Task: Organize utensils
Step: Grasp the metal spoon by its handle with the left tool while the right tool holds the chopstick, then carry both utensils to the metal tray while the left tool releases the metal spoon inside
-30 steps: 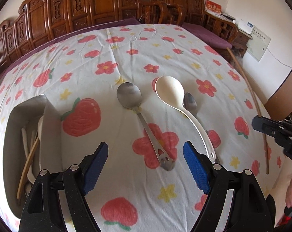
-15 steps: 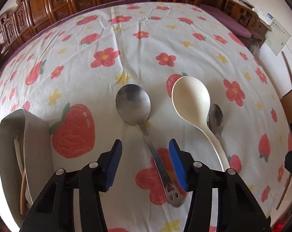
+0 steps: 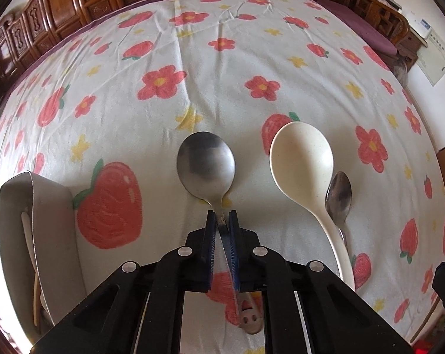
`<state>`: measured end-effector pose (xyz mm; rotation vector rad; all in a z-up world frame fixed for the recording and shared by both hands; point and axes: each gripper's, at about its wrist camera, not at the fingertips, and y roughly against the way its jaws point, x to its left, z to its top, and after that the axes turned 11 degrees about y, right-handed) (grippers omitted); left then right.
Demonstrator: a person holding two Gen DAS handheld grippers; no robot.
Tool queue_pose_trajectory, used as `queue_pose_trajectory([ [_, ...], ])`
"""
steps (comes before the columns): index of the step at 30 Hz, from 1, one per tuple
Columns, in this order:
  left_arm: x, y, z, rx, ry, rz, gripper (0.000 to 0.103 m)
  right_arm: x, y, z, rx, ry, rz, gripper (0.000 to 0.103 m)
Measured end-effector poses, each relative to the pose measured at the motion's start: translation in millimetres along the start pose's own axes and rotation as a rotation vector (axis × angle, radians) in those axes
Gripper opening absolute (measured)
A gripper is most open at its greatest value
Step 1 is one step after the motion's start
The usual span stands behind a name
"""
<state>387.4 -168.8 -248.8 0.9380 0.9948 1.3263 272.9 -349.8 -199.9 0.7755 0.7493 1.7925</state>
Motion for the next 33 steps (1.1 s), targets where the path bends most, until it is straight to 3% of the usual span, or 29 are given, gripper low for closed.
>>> queue_pose_trajectory([
  [9,17,14,-10,-0.048,-0.008,0.006,0.005,6,2,0,-0.005,0.021,0.0,0.006],
  [19,19,64,-26,-0.153,-0.071,-0.025,0.005,21,7,4,-0.024,0.061,0.005,0.006],
  [33,36,120,-50,-0.241,-0.091,-0.092,0.005,54,19,6,-0.054,0.134,0.022,0.006],
])
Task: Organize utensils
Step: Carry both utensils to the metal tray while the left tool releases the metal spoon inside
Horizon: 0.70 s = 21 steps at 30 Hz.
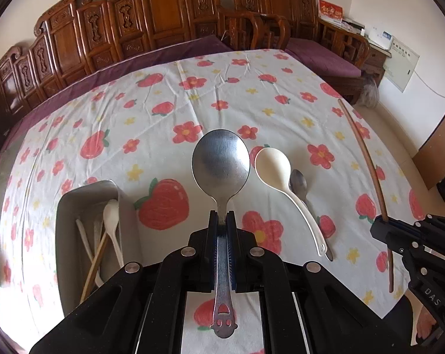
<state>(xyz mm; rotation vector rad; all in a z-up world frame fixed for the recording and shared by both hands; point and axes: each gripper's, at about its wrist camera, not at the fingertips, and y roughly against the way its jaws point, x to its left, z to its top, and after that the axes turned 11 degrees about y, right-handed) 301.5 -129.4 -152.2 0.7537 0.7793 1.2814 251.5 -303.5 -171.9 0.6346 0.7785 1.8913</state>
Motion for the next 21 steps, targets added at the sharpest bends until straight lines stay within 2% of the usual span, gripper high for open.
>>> queue_pose_trajectory([
  [9,35,29,-5,-0.047,0.031,-0.004,0.005,33,3,9,-0.016,0.066,0.012,0.006],
  [21,111,44,-9,-0.076,0.115,0.029,0.005,87,-17,35,-0.019,0.099,0.07,0.006],
])
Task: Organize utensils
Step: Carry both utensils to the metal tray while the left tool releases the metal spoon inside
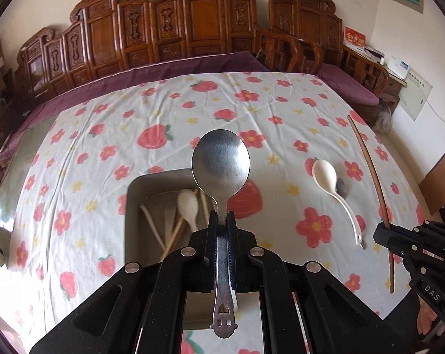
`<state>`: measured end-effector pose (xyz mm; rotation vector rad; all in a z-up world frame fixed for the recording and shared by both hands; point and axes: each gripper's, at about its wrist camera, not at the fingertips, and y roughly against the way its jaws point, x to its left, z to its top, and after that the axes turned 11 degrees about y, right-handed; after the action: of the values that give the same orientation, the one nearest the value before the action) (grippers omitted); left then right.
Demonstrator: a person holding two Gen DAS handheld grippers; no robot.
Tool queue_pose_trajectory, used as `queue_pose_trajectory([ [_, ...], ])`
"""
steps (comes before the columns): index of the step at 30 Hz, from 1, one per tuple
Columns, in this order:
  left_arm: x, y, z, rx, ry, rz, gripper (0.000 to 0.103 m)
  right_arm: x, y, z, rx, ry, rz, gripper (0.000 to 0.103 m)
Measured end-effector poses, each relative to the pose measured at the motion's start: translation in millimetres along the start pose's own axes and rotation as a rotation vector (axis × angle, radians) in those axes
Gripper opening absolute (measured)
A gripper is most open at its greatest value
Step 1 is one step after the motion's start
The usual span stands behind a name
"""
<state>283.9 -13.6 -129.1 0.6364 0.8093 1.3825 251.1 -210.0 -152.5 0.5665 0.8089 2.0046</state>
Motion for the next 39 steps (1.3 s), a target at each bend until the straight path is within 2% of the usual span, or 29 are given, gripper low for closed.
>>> queue_pose_trajectory([
  [10,48,-19,-2,0.018,0.058,0.033,0.005,44,-23,17,0.016,0.03,0.051,0.006],
  [19,77,-42,-10,0.048,0.097,0.053,0.005,65,-33,27,0.028,0.051,0.067,0.006],
  [28,86,-51,-17,0.054,0.113,0.053,0.005,83,-42,31,0.041,0.068,0.079,0.006],
  [39,92,-40,-19,0.034,0.113,0.023,0.005,92,-48,35,0.045,0.075,0.082,0.006],
])
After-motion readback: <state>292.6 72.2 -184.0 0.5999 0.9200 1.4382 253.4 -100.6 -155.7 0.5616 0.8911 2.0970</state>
